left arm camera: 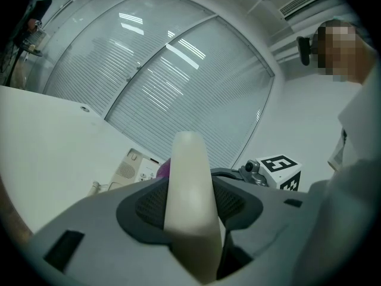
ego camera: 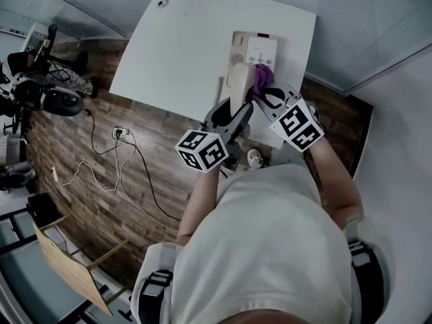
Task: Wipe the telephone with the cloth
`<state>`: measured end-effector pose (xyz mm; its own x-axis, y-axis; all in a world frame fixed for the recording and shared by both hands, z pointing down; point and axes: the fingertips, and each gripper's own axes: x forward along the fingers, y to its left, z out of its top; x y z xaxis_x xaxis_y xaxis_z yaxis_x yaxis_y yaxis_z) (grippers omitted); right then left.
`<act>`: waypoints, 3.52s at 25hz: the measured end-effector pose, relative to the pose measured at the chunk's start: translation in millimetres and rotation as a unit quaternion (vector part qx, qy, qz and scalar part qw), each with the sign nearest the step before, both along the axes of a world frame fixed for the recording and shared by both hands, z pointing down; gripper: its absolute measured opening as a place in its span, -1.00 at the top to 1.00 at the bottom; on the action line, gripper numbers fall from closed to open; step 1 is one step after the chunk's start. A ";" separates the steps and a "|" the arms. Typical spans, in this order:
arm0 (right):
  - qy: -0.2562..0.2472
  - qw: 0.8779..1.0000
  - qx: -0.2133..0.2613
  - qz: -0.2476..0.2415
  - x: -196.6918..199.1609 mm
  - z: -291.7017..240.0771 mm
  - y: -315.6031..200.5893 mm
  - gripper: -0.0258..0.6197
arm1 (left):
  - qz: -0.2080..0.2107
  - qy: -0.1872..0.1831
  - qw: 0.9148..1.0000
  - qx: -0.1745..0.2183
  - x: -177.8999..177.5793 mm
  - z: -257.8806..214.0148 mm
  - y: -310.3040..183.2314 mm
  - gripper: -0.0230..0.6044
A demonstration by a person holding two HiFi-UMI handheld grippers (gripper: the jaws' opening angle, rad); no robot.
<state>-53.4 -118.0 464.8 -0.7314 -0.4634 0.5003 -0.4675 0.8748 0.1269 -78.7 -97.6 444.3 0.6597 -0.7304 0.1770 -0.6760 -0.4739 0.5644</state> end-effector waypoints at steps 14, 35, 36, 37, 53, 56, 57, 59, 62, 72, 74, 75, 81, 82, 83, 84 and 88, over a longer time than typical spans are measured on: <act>0.056 0.993 0.025 -0.097 -21.5 11.2 37.0 0.78 | -0.018 -0.004 1.000 0.010 -11.7 -3.8 -5.1 0.21; 0.082 0.984 0.022 -0.154 -23.4 19.7 65.7 0.78 | -0.035 -0.017 0.999 0.013 -11.9 -7.3 -8.6 0.21; 0.083 0.984 0.019 -0.154 -21.8 20.4 66.1 0.78 | -0.035 -0.018 0.999 0.012 -11.3 -7.1 -8.7 0.21; 0.083 0.985 0.016 -0.153 -20.1 21.1 66.6 0.78 | -0.036 -0.018 0.999 0.011 -10.7 -7.0 -9.0 0.21; 0.104 0.981 -0.014 -0.164 -1.1 40.1 81.3 0.78 | -0.055 0.003 0.998 0.022 -12.8 -21.0 -31.1 0.21; 0.101 0.981 -0.018 -0.163 -0.9 39.9 84.2 0.78 | -0.063 0.002 0.998 0.028 -17.0 -26.0 -36.3 0.21; 0.099 0.982 -0.019 -0.162 -0.8 39.9 85.1 0.78 | -0.065 0.002 0.997 0.029 -18.1 -27.2 -37.9 0.21; 0.094 0.982 -0.023 -0.162 -1.1 40.4 86.9 0.78 | -0.069 -0.002 0.997 0.032 -20.8 -28.4 -41.0 0.21; 0.090 0.982 -0.029 -0.161 -0.5 43.1 88.0 0.78 | -0.076 -0.009 0.997 0.033 -25.5 -26.0 -46.0 0.21; 0.026 0.995 -0.036 -0.091 15.6 23.6 55.1 0.78 | -0.090 -0.051 0.994 0.020 -34.3 -2.7 -71.8 0.21; 0.003 0.996 -0.045 -0.076 18.9 19.0 48.8 0.78 | -0.094 -0.066 0.993 0.018 -35.3 4.9 -78.5 0.21; -0.007 0.996 -0.052 -0.069 20.4 17.5 47.3 0.78 | -0.095 -0.073 0.993 0.016 -35.8 8.6 -80.9 0.21; -0.039 0.997 -0.063 -0.037 30.1 9.9 31.7 0.78 | -0.090 -0.124 0.988 0.004 -33.1 31.9 -98.8 0.21; -0.046 0.996 -0.065 -0.032 31.0 8.4 29.4 0.78 | -0.089 -0.130 0.988 0.000 -32.8 36.1 -101.4 0.21; -0.054 0.996 -0.067 -0.026 31.6 6.8 28.1 0.78 | -0.089 -0.135 0.987 -0.006 -32.7 40.4 -103.0 0.21; -0.062 0.995 -0.071 -0.021 32.4 5.8 27.1 0.78 | -0.088 -0.142 0.986 -0.013 -32.7 45.3 -104.5 0.21; -0.083 0.993 -0.083 -0.006 45.1 8.4 11.6 0.78 | -0.086 -0.174 0.980 -0.041 -27.3 66.6 -123.0 0.21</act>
